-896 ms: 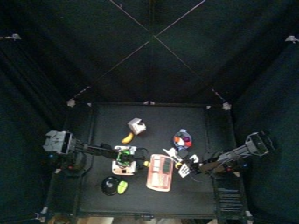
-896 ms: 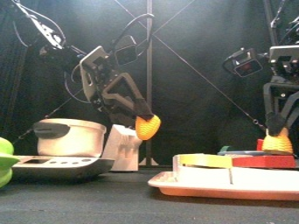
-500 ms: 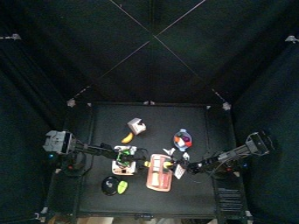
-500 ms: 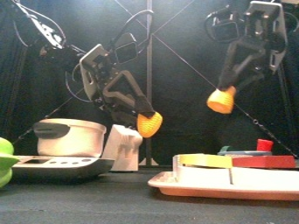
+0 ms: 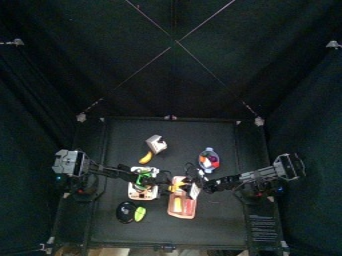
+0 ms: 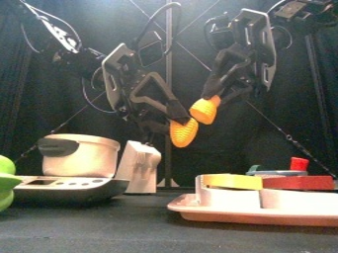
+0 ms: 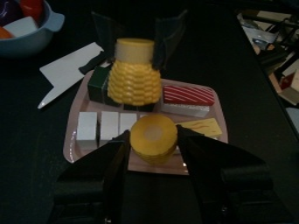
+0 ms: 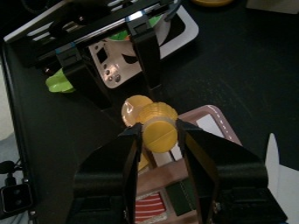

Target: Assemble corn

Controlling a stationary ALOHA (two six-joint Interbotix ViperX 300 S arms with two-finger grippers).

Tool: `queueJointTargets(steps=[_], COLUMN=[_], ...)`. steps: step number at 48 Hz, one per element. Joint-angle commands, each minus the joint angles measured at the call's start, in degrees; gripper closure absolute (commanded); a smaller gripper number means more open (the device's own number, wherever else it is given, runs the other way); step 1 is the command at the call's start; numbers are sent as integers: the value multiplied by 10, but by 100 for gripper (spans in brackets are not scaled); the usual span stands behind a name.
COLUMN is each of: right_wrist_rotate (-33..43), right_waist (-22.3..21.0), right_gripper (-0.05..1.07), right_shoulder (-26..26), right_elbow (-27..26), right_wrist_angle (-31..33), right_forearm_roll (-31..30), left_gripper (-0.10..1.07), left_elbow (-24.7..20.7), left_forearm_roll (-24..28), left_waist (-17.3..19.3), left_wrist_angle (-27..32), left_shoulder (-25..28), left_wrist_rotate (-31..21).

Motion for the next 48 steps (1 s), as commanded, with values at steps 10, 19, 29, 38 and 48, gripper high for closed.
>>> queueJointTargets(steps=[10, 19, 29, 38, 48], right_wrist_rotate=[-2, -2, -2, -2, -2], right_waist=[0, 0, -1, -2, -9], right_gripper=[39, 39, 39, 39, 39], right_shoulder=[12, 19, 23, 34, 42], right_elbow=[-33, -33, -33, -35, -41], right_wrist_angle=[-16, -19, -26, -26, -26], right_forearm_roll=[-2, -2, 2, 3, 4], left_gripper=[21, 21, 21, 21, 21], left_elbow=[-17, -17, -17, -17, -18], left_forearm_roll=[0, 0, 0, 1, 1], left_waist=[1, 1, 0, 0, -2], left_wrist_angle=[-5, -5, -5, -5, -5], left_shoulder=[-3, -3, -2, -2, -2], left_wrist_rotate=[0, 0, 0, 0, 0])
